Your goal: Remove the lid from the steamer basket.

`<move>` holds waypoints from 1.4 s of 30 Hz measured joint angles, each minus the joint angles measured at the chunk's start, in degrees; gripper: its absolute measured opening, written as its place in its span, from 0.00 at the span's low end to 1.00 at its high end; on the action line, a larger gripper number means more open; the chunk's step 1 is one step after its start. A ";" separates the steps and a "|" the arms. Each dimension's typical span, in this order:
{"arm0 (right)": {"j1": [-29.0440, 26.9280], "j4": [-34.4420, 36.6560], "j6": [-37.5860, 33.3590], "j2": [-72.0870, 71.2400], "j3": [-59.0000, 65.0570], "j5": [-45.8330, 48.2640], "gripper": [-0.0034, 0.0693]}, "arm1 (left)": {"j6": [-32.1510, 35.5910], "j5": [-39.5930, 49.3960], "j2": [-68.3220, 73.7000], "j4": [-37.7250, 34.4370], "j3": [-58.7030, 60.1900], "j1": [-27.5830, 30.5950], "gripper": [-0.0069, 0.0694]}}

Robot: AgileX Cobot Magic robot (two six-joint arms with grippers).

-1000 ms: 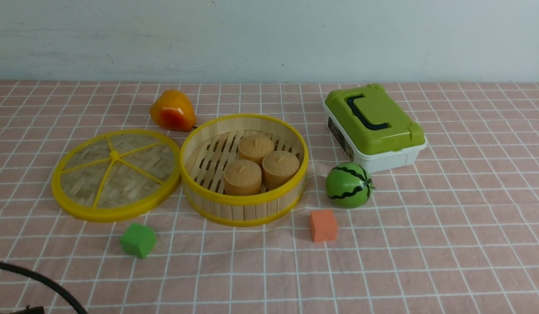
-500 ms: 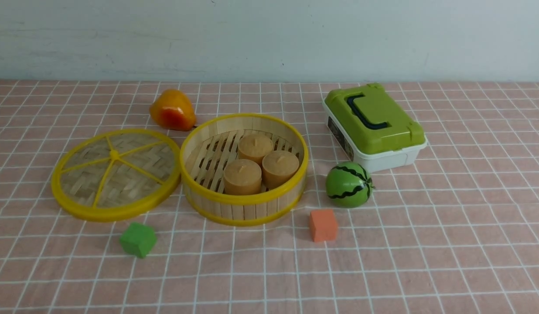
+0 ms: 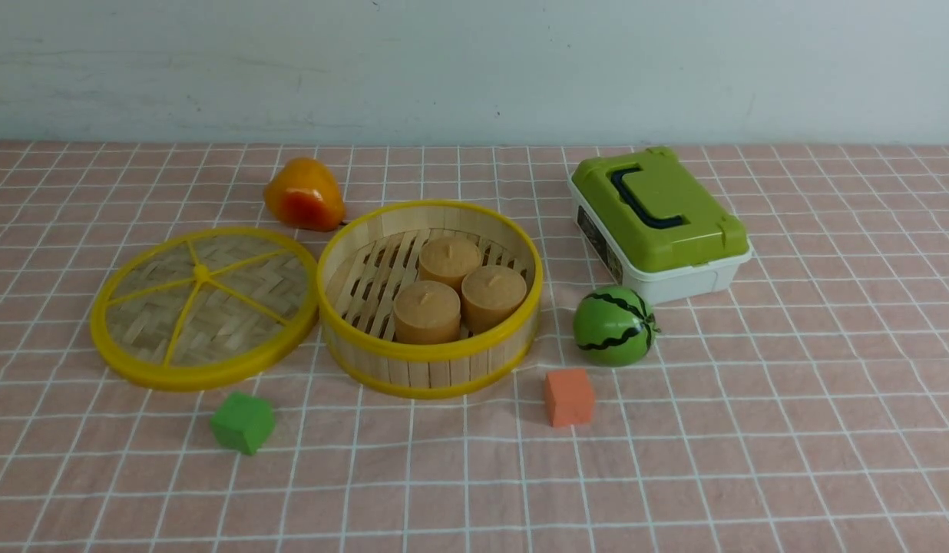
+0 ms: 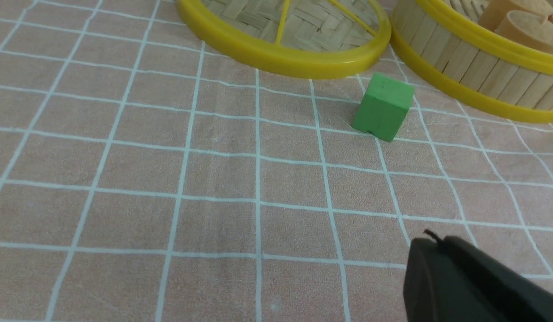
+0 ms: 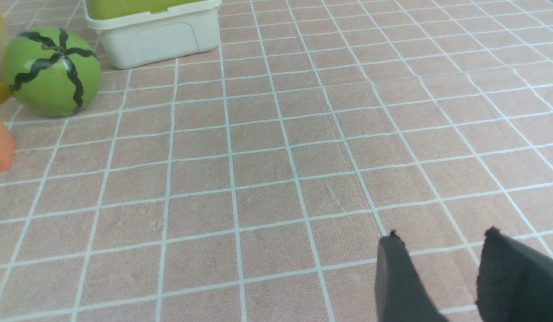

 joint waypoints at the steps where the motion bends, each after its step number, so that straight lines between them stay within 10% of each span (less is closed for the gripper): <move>1: 0.00 0.00 0.00 0.00 0.00 0.00 0.38 | 1.24 0.00 0.00 -0.06 0.00 0.00 0.08; 42: 0.00 0.00 0.00 0.00 0.00 0.00 0.38 | 3.14 0.05 0.00 -0.44 0.00 0.00 0.14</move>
